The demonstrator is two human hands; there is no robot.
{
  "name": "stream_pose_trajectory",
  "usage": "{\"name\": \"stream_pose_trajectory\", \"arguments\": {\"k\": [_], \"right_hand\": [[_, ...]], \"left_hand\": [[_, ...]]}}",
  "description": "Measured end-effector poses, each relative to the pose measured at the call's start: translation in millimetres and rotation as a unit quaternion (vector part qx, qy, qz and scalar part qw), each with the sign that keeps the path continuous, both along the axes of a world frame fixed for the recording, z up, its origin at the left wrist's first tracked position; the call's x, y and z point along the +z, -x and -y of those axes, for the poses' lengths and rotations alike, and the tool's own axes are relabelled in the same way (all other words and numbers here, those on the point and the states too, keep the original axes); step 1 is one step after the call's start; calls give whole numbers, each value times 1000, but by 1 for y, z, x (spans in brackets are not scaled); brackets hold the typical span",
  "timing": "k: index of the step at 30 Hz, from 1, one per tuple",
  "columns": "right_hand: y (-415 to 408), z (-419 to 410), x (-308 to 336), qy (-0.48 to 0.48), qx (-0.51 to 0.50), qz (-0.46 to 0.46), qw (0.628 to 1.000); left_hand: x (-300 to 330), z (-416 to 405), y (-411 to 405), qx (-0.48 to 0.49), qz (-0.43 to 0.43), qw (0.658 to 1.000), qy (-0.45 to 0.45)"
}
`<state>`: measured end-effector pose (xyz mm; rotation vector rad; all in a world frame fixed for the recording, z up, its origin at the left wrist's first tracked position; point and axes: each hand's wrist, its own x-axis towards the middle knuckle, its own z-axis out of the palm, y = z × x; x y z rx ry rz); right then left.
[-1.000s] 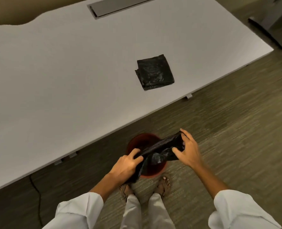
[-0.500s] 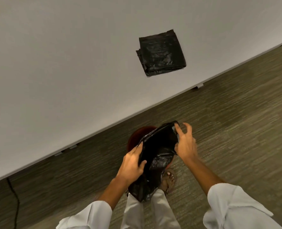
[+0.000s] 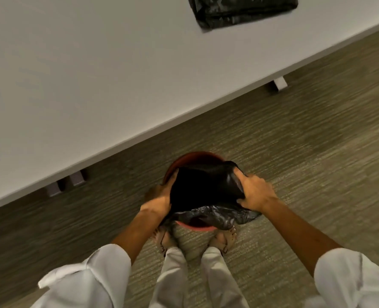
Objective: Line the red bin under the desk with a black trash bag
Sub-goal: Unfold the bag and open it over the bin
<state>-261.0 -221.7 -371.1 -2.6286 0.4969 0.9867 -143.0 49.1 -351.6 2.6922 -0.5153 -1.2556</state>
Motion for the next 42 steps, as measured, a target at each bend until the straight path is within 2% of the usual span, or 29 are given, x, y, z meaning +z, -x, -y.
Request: {"name": "stream_pose_trajectory", "arguments": {"k": [2,4,7,12,14,19,23,28,35,37,39,42], "right_hand": [[0,6,-20,-61,-29,15,998],[-1,12,-40,-80,-28,28,996],[-6,25,-70,-45,-8,33,998],[-25,46,-105,-17,38,9,999],[-35,50,-113,-18,20,0,1000],[-64,53,-131,-43,17,57,997],[-70,64,-145,-10,13,48,999],[-45,58,-160,-16,11,-20,1000],[20,39,-165,-93,-120,105,983],[36,36,-169,-103,-151,110,977],[52,33,-169,-112,-179,108,972],[75,23,-165,-169,-288,127,934]], "left_hand": [[-22,3,-6,38,26,999,-2],[-42,4,-8,47,55,997,-3],[-78,2,-12,-43,110,993,-10],[-120,15,-40,-41,95,994,-19],[-130,19,-50,-25,97,995,-12],[-155,23,-76,-24,113,993,-21],[-180,19,-94,-33,51,998,7],[-194,-4,-93,-18,-27,999,33],[-191,-50,-45,102,26,979,176],[-191,-61,-28,132,29,971,196],[-191,-71,-11,156,8,965,211],[-188,-85,14,240,-99,935,243]]}}
